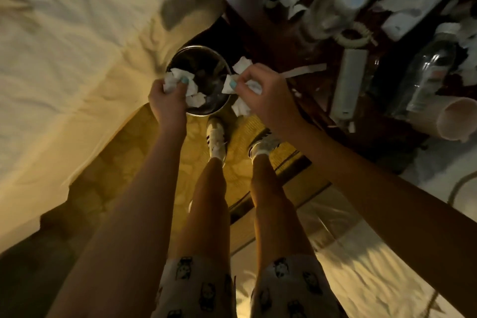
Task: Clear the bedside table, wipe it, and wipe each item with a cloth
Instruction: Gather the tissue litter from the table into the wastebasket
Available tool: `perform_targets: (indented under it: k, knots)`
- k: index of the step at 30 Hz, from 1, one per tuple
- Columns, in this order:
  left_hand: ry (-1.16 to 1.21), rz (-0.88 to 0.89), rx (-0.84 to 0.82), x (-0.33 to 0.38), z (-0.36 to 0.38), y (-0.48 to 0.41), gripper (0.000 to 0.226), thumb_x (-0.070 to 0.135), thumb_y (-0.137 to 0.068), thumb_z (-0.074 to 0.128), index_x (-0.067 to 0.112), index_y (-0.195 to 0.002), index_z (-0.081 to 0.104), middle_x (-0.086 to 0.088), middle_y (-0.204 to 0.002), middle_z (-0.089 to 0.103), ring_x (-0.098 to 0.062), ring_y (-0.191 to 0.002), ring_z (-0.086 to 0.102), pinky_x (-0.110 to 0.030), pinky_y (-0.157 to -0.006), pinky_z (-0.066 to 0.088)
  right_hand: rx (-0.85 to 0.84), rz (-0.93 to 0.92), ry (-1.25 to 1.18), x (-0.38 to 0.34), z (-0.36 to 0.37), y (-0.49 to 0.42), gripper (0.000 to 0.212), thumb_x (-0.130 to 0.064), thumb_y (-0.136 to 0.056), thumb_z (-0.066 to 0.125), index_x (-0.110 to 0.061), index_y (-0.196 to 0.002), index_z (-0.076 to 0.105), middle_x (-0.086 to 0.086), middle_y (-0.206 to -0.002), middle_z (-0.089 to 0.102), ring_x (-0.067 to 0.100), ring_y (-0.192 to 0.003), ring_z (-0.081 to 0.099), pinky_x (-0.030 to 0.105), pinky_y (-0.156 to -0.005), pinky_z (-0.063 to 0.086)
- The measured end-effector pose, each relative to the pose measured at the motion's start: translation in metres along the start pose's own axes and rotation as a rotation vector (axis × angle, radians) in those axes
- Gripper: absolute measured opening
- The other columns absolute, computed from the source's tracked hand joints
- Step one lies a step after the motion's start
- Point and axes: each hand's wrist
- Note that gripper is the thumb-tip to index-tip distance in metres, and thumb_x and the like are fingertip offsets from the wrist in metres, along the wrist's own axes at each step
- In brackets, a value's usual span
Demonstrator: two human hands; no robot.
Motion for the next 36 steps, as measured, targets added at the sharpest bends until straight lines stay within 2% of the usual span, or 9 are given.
perform_targets:
  k: [9, 12, 15, 17, 20, 24, 27, 32, 36]
  knots:
    - [-0.044, -0.023, -0.065, -0.062, -0.028, -0.065, 0.017, 0.018, -0.087, 0.068, 0.009, -0.087, 0.053, 0.007, -0.068, 0.05, 0.0, -0.054, 0.046, -0.018, -0.05, 0.039, -0.093, 0.097, 0.162, 0.045, 0.114, -0.034, 0.015, -0.013, -0.09, 0.06, 0.0, -0.083, 0.062, 0.002, -0.082, 0.055, 0.008, -0.075, 0.051, 0.004, -0.064, 0.036]
    - [-0.043, -0.065, -0.106, -0.088, -0.027, -0.085, 0.017, 0.023, -0.087, 0.068, 0.012, -0.091, 0.055, 0.002, -0.076, 0.056, -0.007, -0.063, 0.051, -0.026, -0.057, 0.043, -0.107, 0.162, 0.155, 0.066, 0.14, -0.049, 0.011, -0.013, -0.09, 0.059, -0.008, -0.081, 0.06, 0.0, -0.082, 0.056, 0.008, -0.077, 0.052, 0.001, -0.062, 0.035]
    - [-0.076, -0.132, -0.178, -0.112, -0.017, -0.104, 0.019, 0.036, -0.079, 0.067, 0.024, -0.091, 0.058, -0.013, -0.098, 0.066, -0.028, -0.085, 0.064, -0.046, -0.073, 0.055, -0.113, 0.289, 0.207, 0.099, 0.163, -0.068, 0.008, -0.013, -0.091, 0.055, -0.012, -0.084, 0.058, 0.001, -0.087, 0.056, 0.005, -0.075, 0.051, 0.001, -0.057, 0.034]
    - [-0.062, -0.166, -0.224, -0.125, -0.009, -0.116, 0.022, 0.034, -0.074, 0.066, 0.024, -0.093, 0.059, -0.016, -0.103, 0.066, -0.035, -0.095, 0.066, -0.054, -0.08, 0.056, -0.151, 0.374, 0.227, 0.126, 0.175, -0.083, 0.015, -0.016, -0.093, 0.053, -0.007, -0.1, 0.063, 0.008, -0.102, 0.06, 0.016, -0.092, 0.057, 0.003, -0.066, 0.036]
    - [-0.001, -0.201, -0.294, -0.138, 0.002, -0.129, 0.035, 0.016, -0.086, 0.066, 0.008, -0.119, 0.056, -0.007, -0.1, 0.061, -0.027, -0.095, 0.065, -0.043, -0.08, 0.059, -0.304, 0.42, 0.23, 0.15, 0.186, -0.095, 0.039, -0.02, -0.096, 0.053, -0.01, -0.134, 0.051, 0.016, -0.133, 0.051, 0.026, -0.119, 0.051, 0.026, -0.086, 0.042]
    - [-0.077, -0.144, -0.289, -0.146, 0.009, -0.137, 0.036, 0.008, -0.088, 0.064, 0.009, -0.122, 0.054, 0.004, -0.1, 0.06, -0.016, -0.09, 0.064, -0.03, -0.077, 0.057, -0.415, 0.339, 0.224, 0.157, 0.183, -0.096, 0.05, -0.014, -0.097, 0.051, -0.013, -0.145, 0.038, 0.012, -0.147, 0.041, 0.024, -0.134, 0.04, 0.019, -0.095, 0.035]
    - [-0.115, -0.116, -0.277, -0.143, 0.009, -0.135, 0.036, 0.007, -0.086, 0.064, 0.012, -0.121, 0.055, 0.003, -0.107, 0.062, -0.018, -0.104, 0.062, -0.032, -0.087, 0.055, -0.387, 0.321, 0.237, 0.154, 0.172, -0.09, 0.047, -0.012, -0.096, 0.052, -0.014, -0.142, 0.043, 0.014, -0.143, 0.044, 0.025, -0.129, 0.044, 0.019, -0.09, 0.038]
    - [-0.179, -0.019, -0.306, -0.115, 0.003, -0.113, 0.04, 0.009, -0.086, 0.063, 0.013, -0.125, 0.054, 0.0, -0.113, 0.061, -0.016, -0.104, 0.06, -0.028, -0.086, 0.054, -0.307, 0.33, 0.243, 0.137, 0.139, -0.074, 0.031, -0.012, -0.094, 0.056, -0.009, -0.124, 0.059, 0.014, -0.126, 0.055, 0.021, -0.11, 0.055, 0.018, -0.08, 0.04]
    - [-0.288, 0.062, -0.39, -0.077, 0.01, -0.09, 0.043, 0.014, -0.089, 0.061, 0.018, -0.13, 0.052, -0.002, -0.123, 0.06, -0.018, -0.112, 0.058, -0.037, -0.094, 0.052, -0.241, 0.319, 0.267, 0.111, 0.096, -0.046, 0.029, -0.012, -0.093, 0.058, -0.009, -0.121, 0.061, 0.012, -0.122, 0.057, 0.009, -0.084, 0.049, 0.003, -0.063, 0.036]
Point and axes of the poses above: each hand's wrist, its own y-axis away from the middle knuckle, its own z-axis out of the palm, x = y × z
